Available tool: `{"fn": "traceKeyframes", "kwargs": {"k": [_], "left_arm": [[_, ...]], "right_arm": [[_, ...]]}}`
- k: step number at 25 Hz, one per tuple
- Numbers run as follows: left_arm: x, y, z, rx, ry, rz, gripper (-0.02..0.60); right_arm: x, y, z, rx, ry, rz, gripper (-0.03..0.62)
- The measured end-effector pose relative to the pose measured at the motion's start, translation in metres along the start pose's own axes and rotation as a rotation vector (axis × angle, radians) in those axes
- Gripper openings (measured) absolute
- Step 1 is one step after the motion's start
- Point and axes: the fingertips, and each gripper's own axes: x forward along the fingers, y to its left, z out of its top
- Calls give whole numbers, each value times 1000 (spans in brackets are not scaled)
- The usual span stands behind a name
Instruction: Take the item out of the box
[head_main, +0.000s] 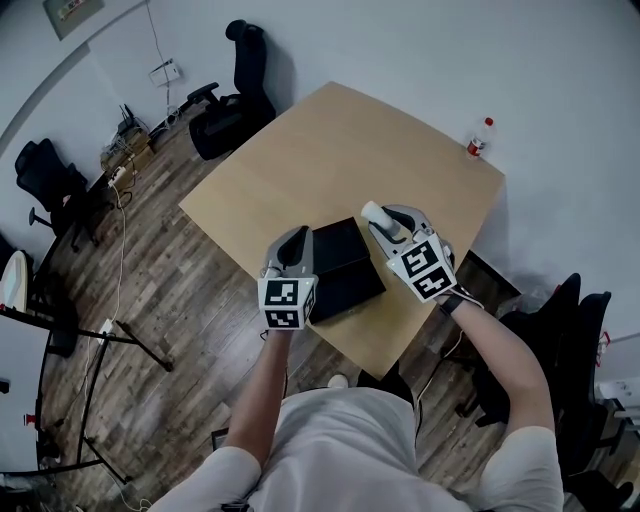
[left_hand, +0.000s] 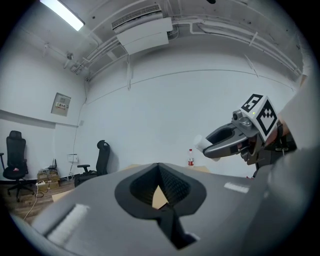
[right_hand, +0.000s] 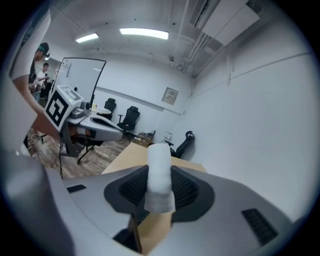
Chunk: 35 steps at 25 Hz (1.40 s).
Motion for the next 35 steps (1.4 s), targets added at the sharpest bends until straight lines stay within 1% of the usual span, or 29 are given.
{"fn": "traceKeyframes", "kwargs": {"k": [3, 7, 11, 17, 22, 25, 35], "left_arm": [[1, 7, 3, -8, 2, 26, 6], [-2, 6, 8, -17, -14, 43, 6], [-5, 2, 15, -7, -29, 45, 6], [-6, 0, 17, -6, -45, 57, 6], [-9, -3, 21, 3, -59, 68, 6], [-10, -4, 22, 8, -64, 70, 6], [-12, -7, 18, -1, -61, 74, 6]], "right_arm": [[-1, -2, 9, 82, -55, -45, 138], [-3, 0, 17, 138, -106, -103, 138], [-4, 3, 23, 198, -148, -150, 138], [-5, -4, 20, 291, -178, -236, 138], [-8, -7, 12, 365, -192, -285, 138], [-10, -7, 10, 392, -198, -300, 138], [-10, -4, 7, 431, -221, -362, 138]]}}
